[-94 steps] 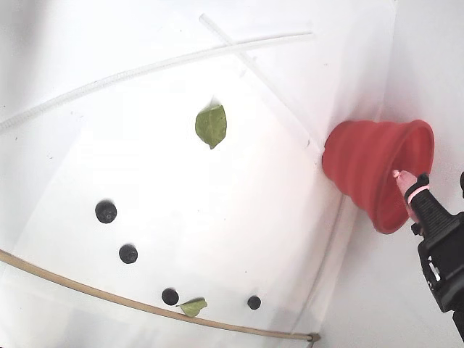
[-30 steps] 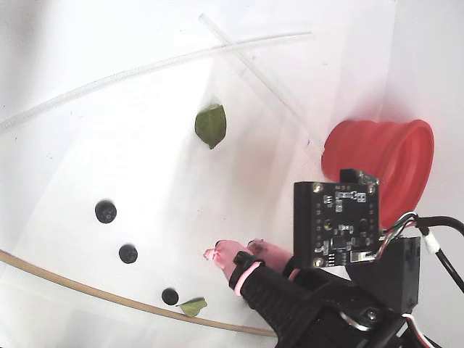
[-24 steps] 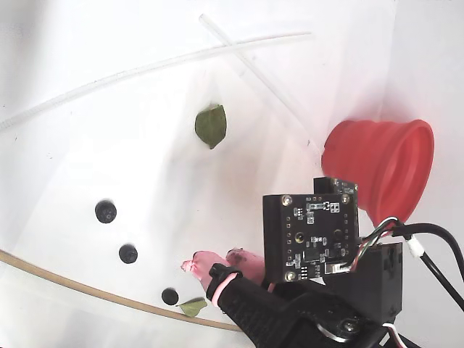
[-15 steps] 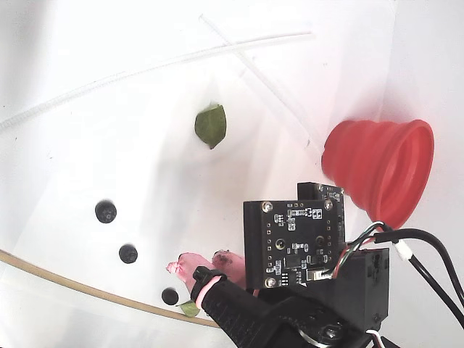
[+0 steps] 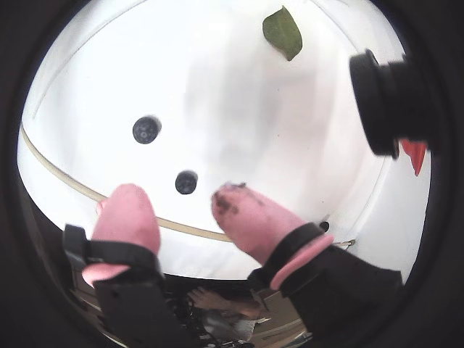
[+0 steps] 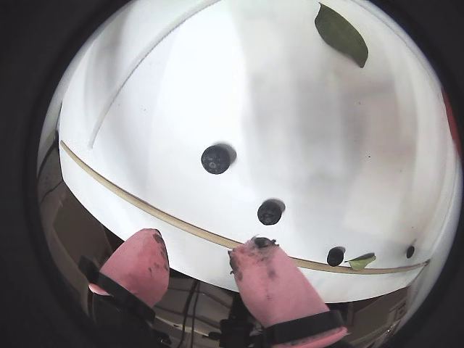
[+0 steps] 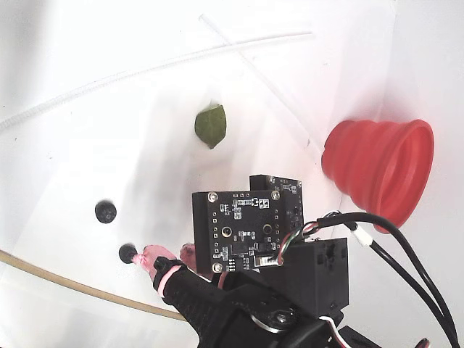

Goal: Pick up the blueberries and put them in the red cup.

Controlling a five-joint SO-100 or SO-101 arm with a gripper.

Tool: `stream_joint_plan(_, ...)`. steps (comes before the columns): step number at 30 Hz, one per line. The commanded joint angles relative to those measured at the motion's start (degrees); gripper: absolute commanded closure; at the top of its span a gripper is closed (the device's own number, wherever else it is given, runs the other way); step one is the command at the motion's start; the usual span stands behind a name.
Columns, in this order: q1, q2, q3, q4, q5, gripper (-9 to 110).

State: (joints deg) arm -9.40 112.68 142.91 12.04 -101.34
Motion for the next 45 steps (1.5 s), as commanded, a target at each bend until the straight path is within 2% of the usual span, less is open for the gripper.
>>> stream_joint_plan(1,-1.1,-1.1,-0.3,-2.0,-0.8,84)
stream_joint_plan(45,-1.5,-23.6,-3.4,-22.1,-4.5,83)
